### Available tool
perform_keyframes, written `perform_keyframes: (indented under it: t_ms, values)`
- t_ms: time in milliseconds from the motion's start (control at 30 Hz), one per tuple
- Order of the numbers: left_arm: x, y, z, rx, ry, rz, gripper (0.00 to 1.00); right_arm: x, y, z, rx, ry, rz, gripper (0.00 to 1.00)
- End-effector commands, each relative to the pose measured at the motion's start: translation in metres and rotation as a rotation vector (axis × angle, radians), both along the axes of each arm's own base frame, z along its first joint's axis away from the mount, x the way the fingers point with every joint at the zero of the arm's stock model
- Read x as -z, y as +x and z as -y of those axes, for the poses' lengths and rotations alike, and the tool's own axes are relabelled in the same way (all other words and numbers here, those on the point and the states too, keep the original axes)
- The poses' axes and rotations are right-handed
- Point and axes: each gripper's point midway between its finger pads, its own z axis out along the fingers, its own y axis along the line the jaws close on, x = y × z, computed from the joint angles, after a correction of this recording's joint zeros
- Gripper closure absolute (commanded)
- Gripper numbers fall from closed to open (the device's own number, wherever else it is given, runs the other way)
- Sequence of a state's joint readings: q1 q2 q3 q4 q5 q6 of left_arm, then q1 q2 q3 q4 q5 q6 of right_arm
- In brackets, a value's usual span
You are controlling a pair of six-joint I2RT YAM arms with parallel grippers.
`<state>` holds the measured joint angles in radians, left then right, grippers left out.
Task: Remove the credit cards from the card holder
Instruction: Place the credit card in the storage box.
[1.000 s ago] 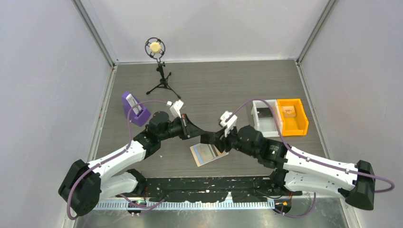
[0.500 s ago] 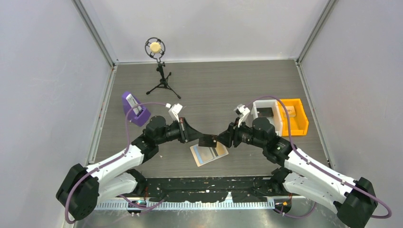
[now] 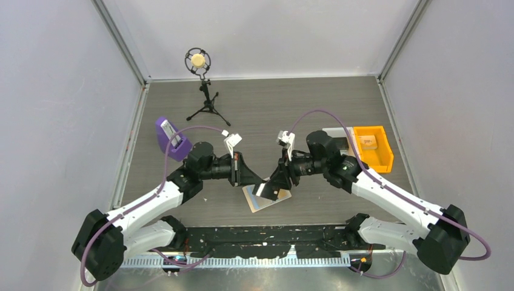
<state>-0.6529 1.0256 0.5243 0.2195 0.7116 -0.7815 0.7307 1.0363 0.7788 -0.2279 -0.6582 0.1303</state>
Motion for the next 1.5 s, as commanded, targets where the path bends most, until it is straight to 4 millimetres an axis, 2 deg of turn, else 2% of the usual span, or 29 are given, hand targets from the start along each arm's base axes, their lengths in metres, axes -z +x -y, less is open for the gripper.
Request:
perform_keyframes:
  t_ms: [0,267,333,500,700,900,1033,1200,1267,1300,1400,1433,1467]
  values:
    - [-0.020,-0.009,0.004,0.079,-0.050,0.041,1.00,0.001,-0.010,-0.003,-0.104,-0.003,-0.008,0.57]
    - [-0.022,-0.013,0.008,0.126,-0.073,0.027,1.00,0.010,-0.008,-0.004,-0.111,-0.021,-0.008,0.63]
    - [-0.020,-0.013,0.008,0.128,-0.069,0.021,1.00,0.009,-0.008,-0.005,-0.114,-0.018,-0.006,0.73]
    - [-0.020,-0.012,0.008,0.124,-0.067,0.022,1.00,0.007,-0.014,-0.010,-0.159,0.018,-0.028,0.84]
    - [-0.022,-0.012,0.009,0.129,-0.065,0.027,1.00,0.016,-0.020,-0.012,-0.192,0.014,-0.086,0.78]
    - [-0.023,-0.013,0.008,0.139,-0.066,0.030,1.00,0.008,-0.030,-0.014,-0.245,0.059,-0.111,0.88]
    - [-0.025,-0.015,0.008,0.152,-0.071,0.047,1.00,0.006,-0.034,-0.016,-0.266,0.081,-0.130,0.81]
    - [-0.026,-0.017,0.009,0.173,-0.079,0.055,1.00,0.011,-0.035,-0.016,-0.268,0.068,-0.157,0.80]
    - [-0.025,-0.018,0.009,0.181,-0.081,0.055,1.00,0.011,-0.035,-0.016,-0.267,0.067,-0.159,0.83]
    - [-0.025,-0.018,0.009,0.184,-0.081,0.053,1.00,0.012,-0.034,-0.016,-0.261,0.064,-0.159,0.90]
    - [-0.022,-0.018,0.009,0.181,-0.076,0.046,1.00,0.010,-0.034,-0.016,-0.260,0.071,-0.158,0.95]
    - [-0.021,-0.017,0.009,0.174,-0.072,0.043,0.97,0.009,-0.034,-0.016,-0.257,0.075,-0.157,0.95]
    - [-0.020,-0.016,0.009,0.163,-0.066,0.041,0.88,0.008,-0.032,-0.017,-0.242,0.076,-0.153,0.95]
